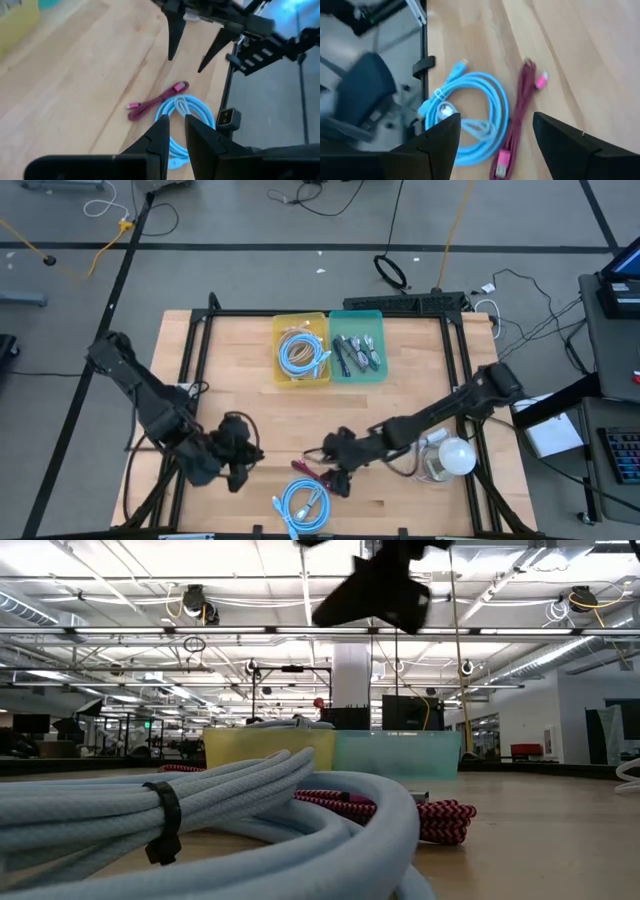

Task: Pick and place USB-C Cables
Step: Put the small black and pink charger cable into the green bin

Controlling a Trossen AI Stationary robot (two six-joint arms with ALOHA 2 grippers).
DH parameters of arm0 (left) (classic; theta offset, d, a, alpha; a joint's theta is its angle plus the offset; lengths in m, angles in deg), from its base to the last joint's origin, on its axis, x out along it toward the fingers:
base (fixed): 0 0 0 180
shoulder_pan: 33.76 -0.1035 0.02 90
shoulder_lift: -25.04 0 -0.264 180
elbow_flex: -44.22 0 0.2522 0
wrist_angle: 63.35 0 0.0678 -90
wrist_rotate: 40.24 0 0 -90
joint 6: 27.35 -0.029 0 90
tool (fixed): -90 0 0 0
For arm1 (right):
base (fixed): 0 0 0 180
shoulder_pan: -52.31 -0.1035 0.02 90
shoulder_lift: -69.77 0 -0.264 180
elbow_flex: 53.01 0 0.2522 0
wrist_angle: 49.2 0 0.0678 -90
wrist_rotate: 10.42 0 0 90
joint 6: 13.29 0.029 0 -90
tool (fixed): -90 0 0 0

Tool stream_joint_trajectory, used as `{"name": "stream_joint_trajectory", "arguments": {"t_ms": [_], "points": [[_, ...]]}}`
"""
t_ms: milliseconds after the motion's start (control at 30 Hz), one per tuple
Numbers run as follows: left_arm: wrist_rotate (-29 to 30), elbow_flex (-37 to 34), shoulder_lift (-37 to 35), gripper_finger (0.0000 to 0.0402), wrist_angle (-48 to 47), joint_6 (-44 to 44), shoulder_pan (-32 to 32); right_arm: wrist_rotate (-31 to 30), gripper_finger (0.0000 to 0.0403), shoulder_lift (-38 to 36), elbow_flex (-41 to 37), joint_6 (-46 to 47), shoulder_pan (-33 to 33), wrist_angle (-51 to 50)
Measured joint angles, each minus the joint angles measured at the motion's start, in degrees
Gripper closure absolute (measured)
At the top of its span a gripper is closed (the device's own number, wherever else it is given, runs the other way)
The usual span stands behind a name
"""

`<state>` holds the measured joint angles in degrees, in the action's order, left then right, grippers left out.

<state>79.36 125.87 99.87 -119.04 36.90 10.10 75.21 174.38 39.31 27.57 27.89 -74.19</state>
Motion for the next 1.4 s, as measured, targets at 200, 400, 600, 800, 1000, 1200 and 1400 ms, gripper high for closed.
{"name": "stream_joint_trajectory", "arguments": {"t_ms": [200,400,600,800,1000,1200,1400], "points": [[-0.02,-0.02,2.88,0.0339,0.08,2.91,1.21,2.96,0.0161,10.47,15.63,-7.52,1.31,-14.25],[1.36,-0.02,3.17,0.0339,0.17,4.37,3.34,3.01,0.0161,14.62,17.61,-7.30,1.59,-18.54],[6.16,-0.02,3.17,0.0339,0.25,7.85,6.44,3.09,0.0161,19.03,17.63,-6.46,1.28,-17.76],[10.14,-0.02,3.17,0.0339,0.24,11.63,9.54,2.50,0.0165,21.92,17.65,-6.19,1.04,-16.72],[11.00,-0.02,3.17,0.0339,0.14,13.10,10.73,0.74,0.0241,22.74,17.76,-7.32,1.03,-17.69],[11.01,-0.02,3.17,0.0339,0.13,13.38,10.77,-0.39,0.0383,21.58,17.60,-6.15,1.46,-19.10],[11.91,-0.02,3.17,0.0339,0.00,13.44,10.77,-12.07,0.0386,11.17,17.42,-4.43,3.96,-19.02]]}}
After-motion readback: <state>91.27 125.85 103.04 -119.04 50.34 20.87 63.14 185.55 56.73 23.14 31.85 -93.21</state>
